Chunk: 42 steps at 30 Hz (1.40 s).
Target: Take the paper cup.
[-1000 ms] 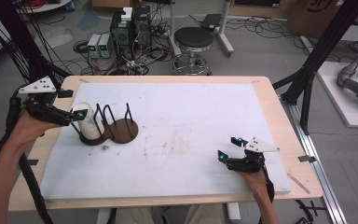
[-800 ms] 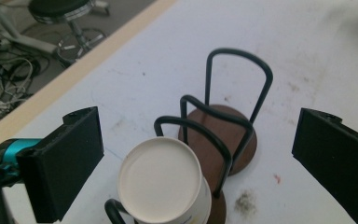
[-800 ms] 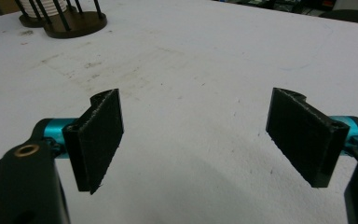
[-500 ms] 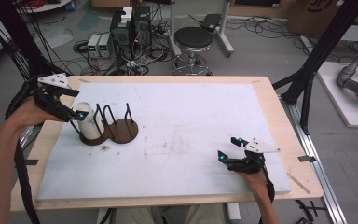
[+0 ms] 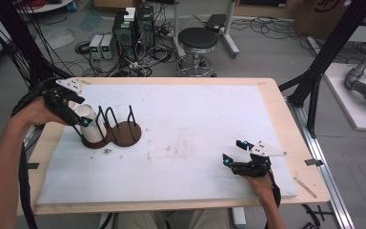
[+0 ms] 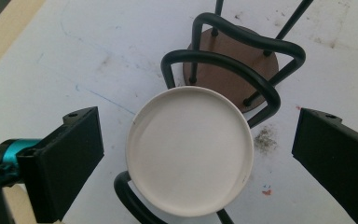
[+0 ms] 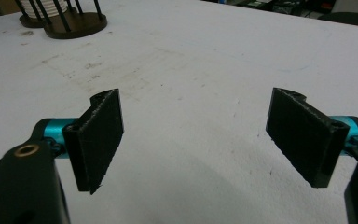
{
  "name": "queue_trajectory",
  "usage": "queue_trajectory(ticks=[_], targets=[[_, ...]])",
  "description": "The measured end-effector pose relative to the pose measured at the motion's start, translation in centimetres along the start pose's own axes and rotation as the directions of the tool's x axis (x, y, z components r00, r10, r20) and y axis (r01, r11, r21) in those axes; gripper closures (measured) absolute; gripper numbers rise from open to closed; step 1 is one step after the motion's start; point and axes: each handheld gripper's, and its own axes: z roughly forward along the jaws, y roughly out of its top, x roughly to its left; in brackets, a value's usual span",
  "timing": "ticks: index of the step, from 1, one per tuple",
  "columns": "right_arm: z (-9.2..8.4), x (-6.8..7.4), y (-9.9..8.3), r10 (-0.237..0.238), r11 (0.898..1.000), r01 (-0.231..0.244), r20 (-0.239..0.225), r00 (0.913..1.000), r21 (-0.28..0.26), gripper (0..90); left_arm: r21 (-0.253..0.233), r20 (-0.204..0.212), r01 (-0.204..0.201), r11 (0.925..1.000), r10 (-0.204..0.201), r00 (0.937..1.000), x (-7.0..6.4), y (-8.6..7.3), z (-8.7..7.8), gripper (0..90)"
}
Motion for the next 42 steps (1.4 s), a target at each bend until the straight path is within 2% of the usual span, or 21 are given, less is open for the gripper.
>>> queue_trajectory(ticks=[6,7,8,14,17,18,21,33,42], targets=[[0.01,0.00,0.01,0.000,1.000,0.000,0.003,1.0000,0.001,19.3,0.059,0.002,-0.011,0.9982,0.011,0.9999,0.12,-0.02,0.65,3.0],[0.00,-0.01,0.00,-0.001,1.000,0.001,0.003,1.0000,0.001,19.3,0.061,0.003,-0.010,0.9981,0.009,1.0000,0.13,-0.02,0.67,11.4],[0.00,-0.01,0.00,-0.002,1.000,0.002,0.005,1.0000,0.000,19.3,0.062,0.001,-0.006,0.9981,0.006,1.0000,0.17,-0.03,0.70,13.9],[0.04,-0.01,0.02,-0.001,1.000,0.001,0.005,1.0000,0.001,19.3,0.075,-0.009,0.005,0.9972,-0.004,1.0000,0.35,-0.18,0.70,13.9],[0.06,-0.02,0.02,0.000,1.000,0.000,0.004,1.0000,0.002,19.3,0.079,-0.015,0.002,0.9968,-0.001,0.9999,0.43,-0.24,0.58,17.6],[0.06,-0.02,0.03,0.002,1.000,-0.002,0.003,1.0000,0.006,19.3,0.071,-0.012,-0.003,0.9975,0.004,0.9999,0.39,-0.18,0.50,24.1],[0.09,-0.06,0.04,-0.001,1.000,0.001,0.005,1.0000,0.006,19.3,0.071,-0.005,-0.012,0.9974,0.012,0.9999,0.31,-0.13,0.54,30.0],[0.16,-0.11,0.08,-0.001,1.000,0.001,0.001,1.0000,0.013,19.3,0.088,-0.024,0.001,0.9961,0.001,0.9997,0.18,0.02,0.51,31.8],[0.23,-0.10,0.11,0.007,1.000,-0.007,0.000,1.0000,0.019,19.3,0.087,-0.025,0.027,0.9959,-0.025,0.9994,0.11,0.32,-0.14,33.6]])
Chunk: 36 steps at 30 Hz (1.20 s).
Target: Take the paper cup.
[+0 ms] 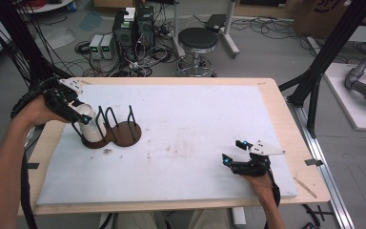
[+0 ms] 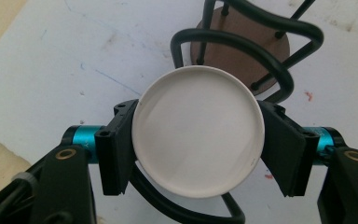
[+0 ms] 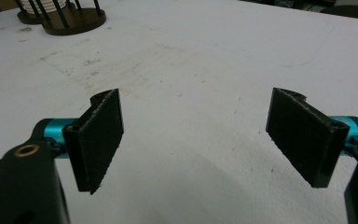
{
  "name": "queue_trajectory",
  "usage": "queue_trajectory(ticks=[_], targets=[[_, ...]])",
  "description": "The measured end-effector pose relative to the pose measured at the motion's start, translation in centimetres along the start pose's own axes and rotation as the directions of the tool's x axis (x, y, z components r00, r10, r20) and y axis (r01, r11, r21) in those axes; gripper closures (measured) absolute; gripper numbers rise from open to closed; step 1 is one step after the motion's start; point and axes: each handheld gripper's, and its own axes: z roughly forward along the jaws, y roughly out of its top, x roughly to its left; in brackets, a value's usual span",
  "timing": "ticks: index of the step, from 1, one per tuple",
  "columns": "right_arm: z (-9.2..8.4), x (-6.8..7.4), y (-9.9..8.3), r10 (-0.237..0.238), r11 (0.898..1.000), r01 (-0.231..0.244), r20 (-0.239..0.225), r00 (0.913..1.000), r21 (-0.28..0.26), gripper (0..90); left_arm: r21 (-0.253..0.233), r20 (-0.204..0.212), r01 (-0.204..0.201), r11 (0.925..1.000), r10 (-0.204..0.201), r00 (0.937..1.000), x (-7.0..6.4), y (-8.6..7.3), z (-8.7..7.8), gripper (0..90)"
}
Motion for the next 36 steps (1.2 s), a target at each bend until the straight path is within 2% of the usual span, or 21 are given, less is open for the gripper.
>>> queue_trajectory(ticks=[3,10,22,24,27,36], targets=[[0.0,0.0,0.0,-0.003,1.000,0.003,0.001,1.0000,0.002,19.3,-0.002,-0.002,-0.009,1.0000,0.009,1.0000,-0.1,0.5,-0.5,34.1],[0.0,0.0,0.0,-0.005,1.000,0.005,0.000,1.0000,-0.001,19.3,-0.025,-0.016,-0.002,0.9997,0.001,0.9999,-0.2,1.2,-1.9,34.5],[-0.1,0.0,0.0,-0.004,1.000,0.004,0.000,1.0000,-0.003,19.3,-0.097,-0.052,0.006,0.9952,-0.011,0.9986,-0.7,1.9,-5.5,35.7],[-0.1,0.0,0.0,-0.006,1.000,0.006,0.001,1.0000,-0.004,19.3,-0.106,-0.064,-0.002,0.9944,-0.005,0.9979,-0.8,2.0,-6.2,35.8],[-0.1,0.1,0.0,-0.001,1.000,0.001,-0.001,1.0000,-0.002,19.3,-0.120,-0.061,-0.005,0.9928,-0.003,0.9982,-1.1,2.1,-6.9,35.8],[-0.1,0.0,0.0,-0.006,1.000,0.006,0.001,1.0000,-0.003,19.3,-0.130,-0.068,-0.011,0.9915,0.003,0.9977,-1.5,2.2,-7.9,35.8]])
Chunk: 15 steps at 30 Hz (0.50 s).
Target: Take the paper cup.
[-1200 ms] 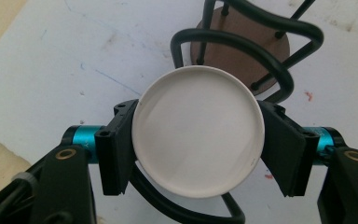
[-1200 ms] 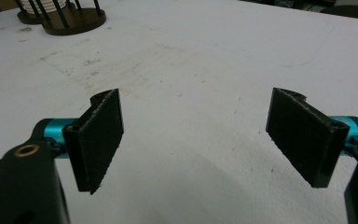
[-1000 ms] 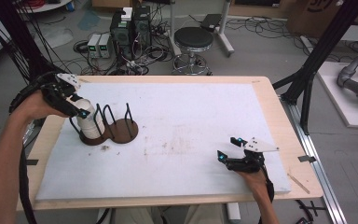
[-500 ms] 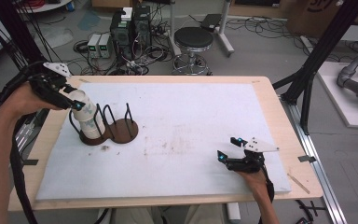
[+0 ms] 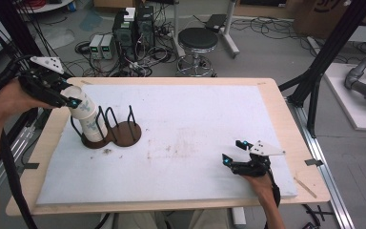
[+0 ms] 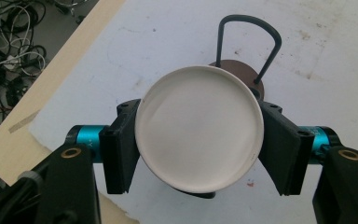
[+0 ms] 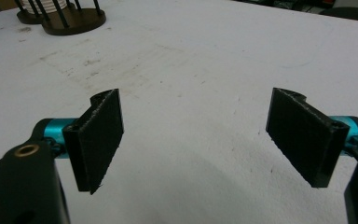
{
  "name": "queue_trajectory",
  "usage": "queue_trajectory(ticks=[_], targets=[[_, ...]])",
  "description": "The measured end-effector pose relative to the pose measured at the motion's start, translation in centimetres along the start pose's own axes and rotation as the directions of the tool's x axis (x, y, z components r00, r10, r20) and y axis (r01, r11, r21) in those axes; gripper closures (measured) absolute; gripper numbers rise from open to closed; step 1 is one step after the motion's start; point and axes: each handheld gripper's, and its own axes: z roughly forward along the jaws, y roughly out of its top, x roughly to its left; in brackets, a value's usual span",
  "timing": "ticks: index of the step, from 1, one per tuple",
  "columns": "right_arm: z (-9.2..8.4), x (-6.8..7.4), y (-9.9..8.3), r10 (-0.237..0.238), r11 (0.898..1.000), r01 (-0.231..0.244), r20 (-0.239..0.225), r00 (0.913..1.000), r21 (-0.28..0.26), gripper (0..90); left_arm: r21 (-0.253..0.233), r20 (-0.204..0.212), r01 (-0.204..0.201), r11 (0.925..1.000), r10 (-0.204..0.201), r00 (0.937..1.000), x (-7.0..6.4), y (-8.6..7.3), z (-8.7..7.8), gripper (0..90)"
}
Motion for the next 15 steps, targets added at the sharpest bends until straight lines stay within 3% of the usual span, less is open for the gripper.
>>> queue_trajectory(ticks=[4,9,15], targets=[[0.0,0.0,0.0,0.002,1.000,-0.002,-0.001,1.0000,0.000,19.3,-0.037,0.003,-0.021,0.9991,0.021,0.9998,-0.8,0.0,-0.5,35.8],[-0.1,0.0,0.0,0.001,1.000,-0.001,0.002,1.0000,-0.007,19.3,-0.101,0.001,-0.017,0.9947,0.017,0.9999,-2.1,-0.2,-1.2,35.8],[-0.1,-0.1,-0.1,0.008,1.000,-0.008,-0.003,1.0000,-0.009,19.3,-0.202,0.035,0.007,0.9793,0.000,0.9994,-4.3,-0.4,-1.6,35.8]])
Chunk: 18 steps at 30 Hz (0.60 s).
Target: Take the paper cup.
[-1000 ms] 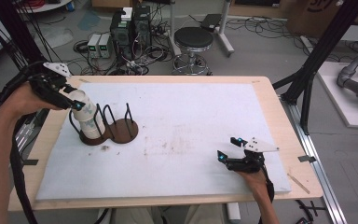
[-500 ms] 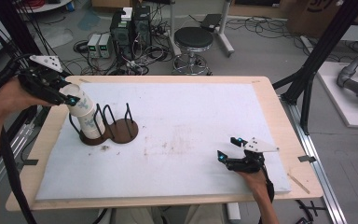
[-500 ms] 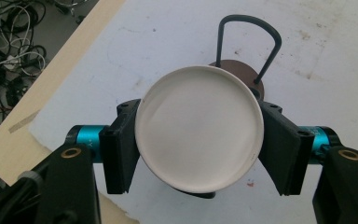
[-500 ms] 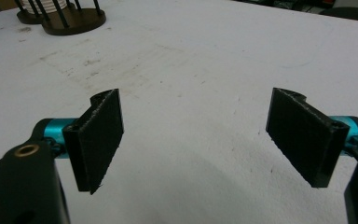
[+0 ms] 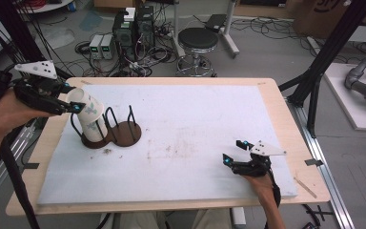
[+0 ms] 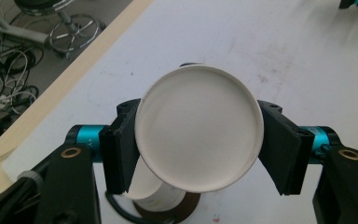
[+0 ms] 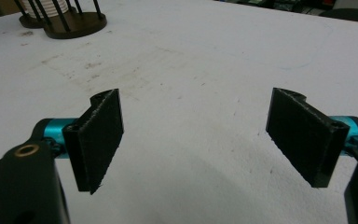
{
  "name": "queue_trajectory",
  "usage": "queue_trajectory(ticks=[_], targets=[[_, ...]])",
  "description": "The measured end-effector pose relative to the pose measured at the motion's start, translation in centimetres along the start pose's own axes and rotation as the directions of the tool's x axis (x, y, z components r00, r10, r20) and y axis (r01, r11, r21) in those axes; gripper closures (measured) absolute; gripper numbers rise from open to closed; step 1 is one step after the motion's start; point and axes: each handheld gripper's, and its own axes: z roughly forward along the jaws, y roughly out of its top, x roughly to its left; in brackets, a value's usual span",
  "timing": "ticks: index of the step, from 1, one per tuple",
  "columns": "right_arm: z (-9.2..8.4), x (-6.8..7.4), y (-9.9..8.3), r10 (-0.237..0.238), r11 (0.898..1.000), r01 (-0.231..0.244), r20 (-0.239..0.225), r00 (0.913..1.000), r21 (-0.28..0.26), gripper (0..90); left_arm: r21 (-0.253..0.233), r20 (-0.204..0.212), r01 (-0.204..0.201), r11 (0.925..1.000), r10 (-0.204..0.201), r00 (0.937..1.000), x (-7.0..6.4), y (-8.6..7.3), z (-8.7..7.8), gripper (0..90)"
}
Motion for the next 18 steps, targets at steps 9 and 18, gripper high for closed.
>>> queue_trajectory(ticks=[9,18], targets=[[0.0,0.0,0.0,0.000,1.000,0.000,-0.003,1.0000,-0.001,19.3,-0.117,0.052,-0.007,0.9931,0.013,0.9986,-3.2,-0.5,1.2,35.8],[0.0,0.0,0.0,0.004,1.000,-0.004,-0.011,0.9999,-0.002,19.3,-0.233,0.113,-0.004,0.9725,0.032,0.9931,-6.1,-1.7,3.7,35.7]])
